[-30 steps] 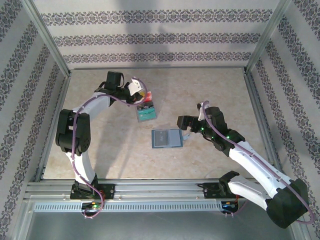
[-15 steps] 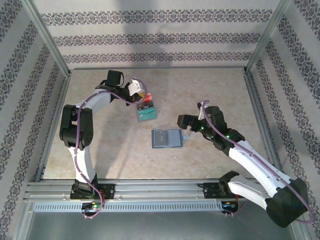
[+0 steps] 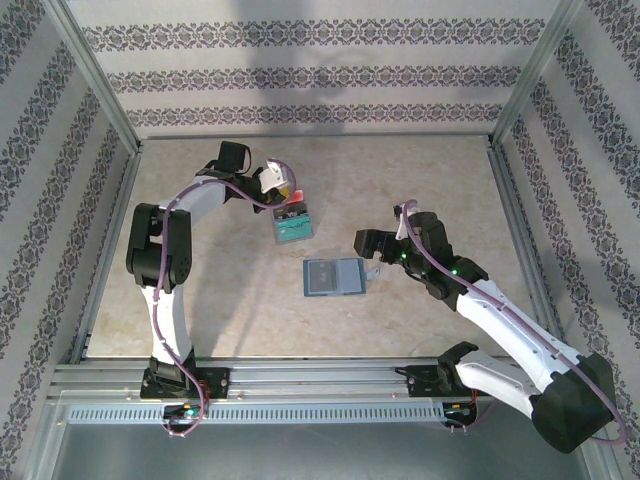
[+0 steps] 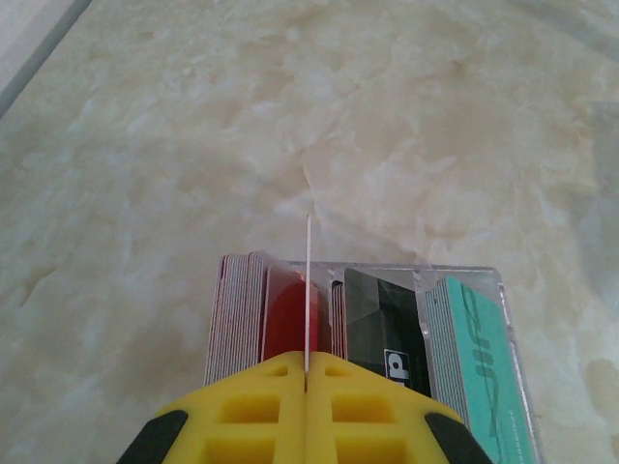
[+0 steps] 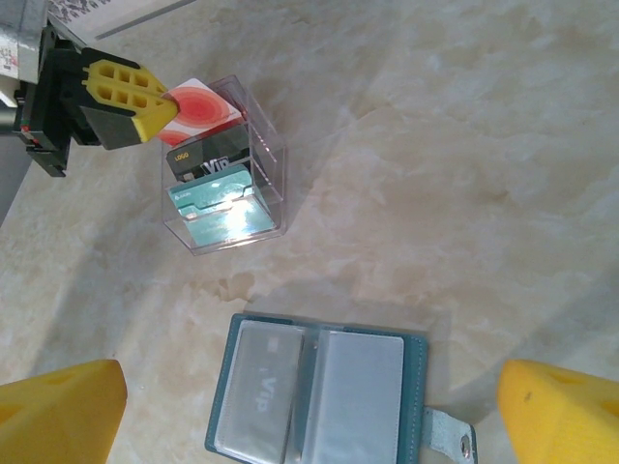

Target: Take the credit cards out of the card holder

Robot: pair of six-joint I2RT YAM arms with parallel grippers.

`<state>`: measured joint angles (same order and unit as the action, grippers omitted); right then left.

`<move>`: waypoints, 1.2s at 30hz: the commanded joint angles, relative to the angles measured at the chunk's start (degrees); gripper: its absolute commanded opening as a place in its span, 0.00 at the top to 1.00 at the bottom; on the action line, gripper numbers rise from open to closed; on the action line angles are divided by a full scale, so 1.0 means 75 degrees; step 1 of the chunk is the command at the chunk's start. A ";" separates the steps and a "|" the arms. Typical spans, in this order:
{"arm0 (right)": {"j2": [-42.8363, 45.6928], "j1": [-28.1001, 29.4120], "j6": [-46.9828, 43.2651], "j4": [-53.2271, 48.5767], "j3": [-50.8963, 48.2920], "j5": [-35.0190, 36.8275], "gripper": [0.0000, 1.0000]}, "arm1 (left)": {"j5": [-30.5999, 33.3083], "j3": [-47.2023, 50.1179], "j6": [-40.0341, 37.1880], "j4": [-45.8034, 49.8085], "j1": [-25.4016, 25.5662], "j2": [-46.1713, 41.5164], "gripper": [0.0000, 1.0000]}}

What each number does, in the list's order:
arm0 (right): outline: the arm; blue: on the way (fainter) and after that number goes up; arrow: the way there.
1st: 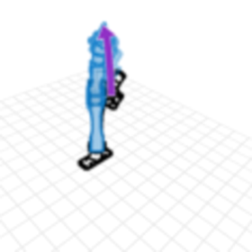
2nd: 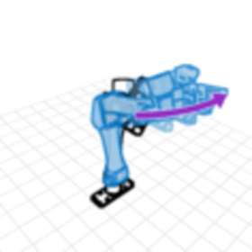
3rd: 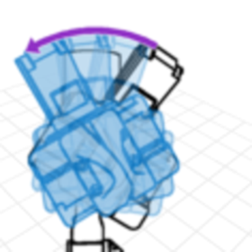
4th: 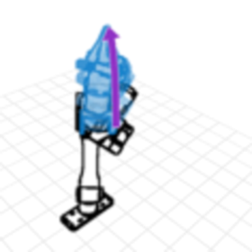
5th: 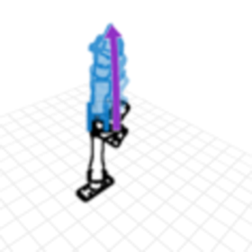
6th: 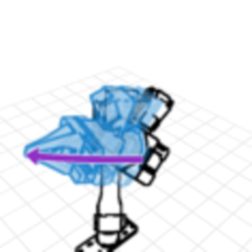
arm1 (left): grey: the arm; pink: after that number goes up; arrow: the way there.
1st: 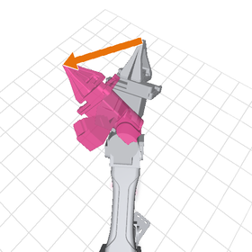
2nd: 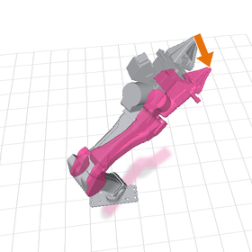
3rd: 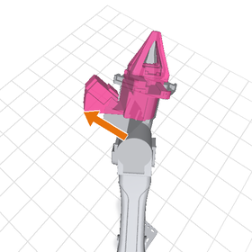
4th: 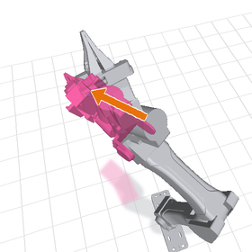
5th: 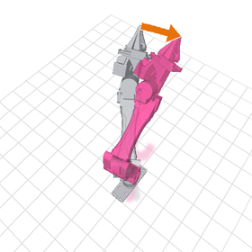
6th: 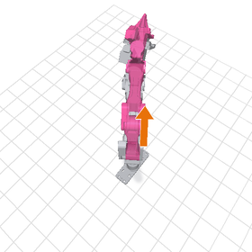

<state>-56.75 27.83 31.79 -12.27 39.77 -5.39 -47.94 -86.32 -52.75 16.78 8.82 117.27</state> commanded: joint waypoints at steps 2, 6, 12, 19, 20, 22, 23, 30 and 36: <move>0.0092 -0.0078 0.0144 0.0053 0.0182 0.0050 0.02 | 0.0001 -0.0201 -0.0334 0.0231 -0.0157 0.0148 1.00; 0.0067 -0.0078 0.0156 0.0087 0.0194 0.0015 0.02 | 0.0149 -0.0214 -0.0355 0.0201 -0.0157 0.0228 1.00; 0.0018 -0.0078 0.0156 0.0101 0.0205 -0.0020 0.02 | 0.0036 -0.0264 -0.0218 0.0335 -0.0159 0.0191 0.75; -0.0006 0.0011 0.0127 0.0057 0.0182 0.0000 0.02 | -0.0399 -0.0178 0.0276 0.0322 -0.0157 -0.0335 0.71; -0.0004 0.0065 0.0121 -0.0008 0.0191 0.0090 0.02 | -0.0447 -0.0121 0.0474 0.0228 -0.0145 -0.0473 0.71; -0.0066 0.0235 0.0063 -0.0165 0.0260 0.0301 0.02 | -0.0508 0.0043 0.0906 -0.0040 -0.0145 -0.0775 0.70; -0.0107 0.0328 0.0036 -0.0258 0.0306 0.0436 0.02 | -0.0532 0.0114 0.1136 -0.0169 -0.0145 -0.0928 0.70; -0.0889 0.1232 -0.0055 -0.0877 0.0699 0.1476 0.16 | -0.0393 0.1661 0.4361 -0.2801 -0.0070 -0.2363 0.51; -0.1849 0.1990 -0.0023 -0.1228 0.1111 0.1982 0.32 | 0.1576 0.3345 0.6099 -0.4207 0.0586 -0.3868 0.13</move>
<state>-68.51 40.86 31.51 -18.81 45.84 5.45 -43.00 -65.30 -17.76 -6.04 10.50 92.01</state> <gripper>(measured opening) 0.686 0.817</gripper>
